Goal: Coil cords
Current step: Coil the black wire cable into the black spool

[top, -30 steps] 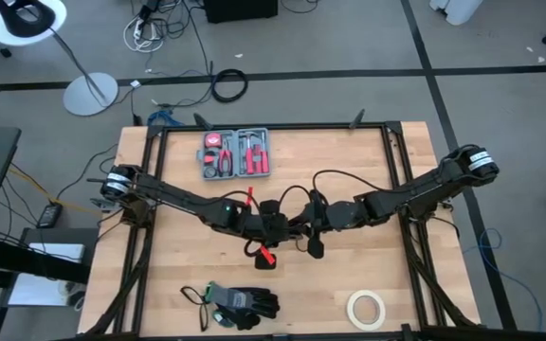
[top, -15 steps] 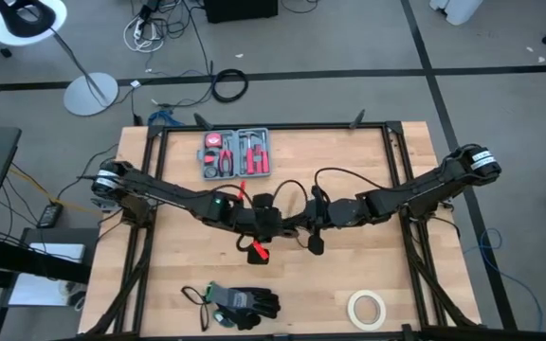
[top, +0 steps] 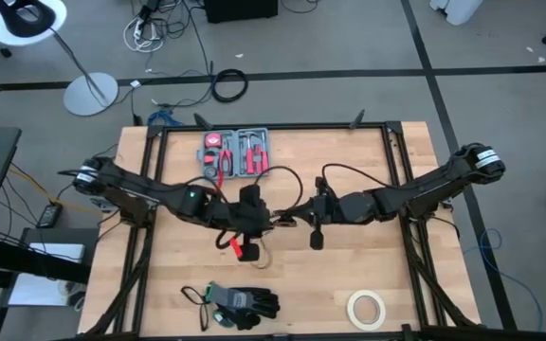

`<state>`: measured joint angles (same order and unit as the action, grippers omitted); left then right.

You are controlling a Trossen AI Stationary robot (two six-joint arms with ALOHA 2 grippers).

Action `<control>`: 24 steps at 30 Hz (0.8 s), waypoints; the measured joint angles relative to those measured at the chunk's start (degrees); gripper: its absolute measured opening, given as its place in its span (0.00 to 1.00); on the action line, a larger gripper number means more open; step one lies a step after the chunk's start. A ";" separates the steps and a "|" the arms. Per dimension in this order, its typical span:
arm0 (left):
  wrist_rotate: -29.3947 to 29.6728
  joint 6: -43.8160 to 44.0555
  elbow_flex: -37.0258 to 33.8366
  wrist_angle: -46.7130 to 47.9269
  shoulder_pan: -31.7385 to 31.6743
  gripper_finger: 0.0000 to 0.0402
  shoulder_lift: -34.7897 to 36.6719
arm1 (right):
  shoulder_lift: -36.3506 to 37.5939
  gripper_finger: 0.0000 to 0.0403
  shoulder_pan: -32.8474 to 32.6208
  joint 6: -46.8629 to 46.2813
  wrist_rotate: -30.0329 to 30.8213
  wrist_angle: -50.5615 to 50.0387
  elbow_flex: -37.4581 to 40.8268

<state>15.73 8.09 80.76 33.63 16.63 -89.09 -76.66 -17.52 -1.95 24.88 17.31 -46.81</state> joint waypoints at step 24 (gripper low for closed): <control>13.20 -4.12 -0.15 -9.00 2.78 0.09 1.56 | -0.02 0.00 0.15 13.09 -4.90 51.64 16.23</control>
<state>28.93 3.97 80.61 24.63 19.41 -87.53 -76.69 -17.37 11.14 19.98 68.96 -30.58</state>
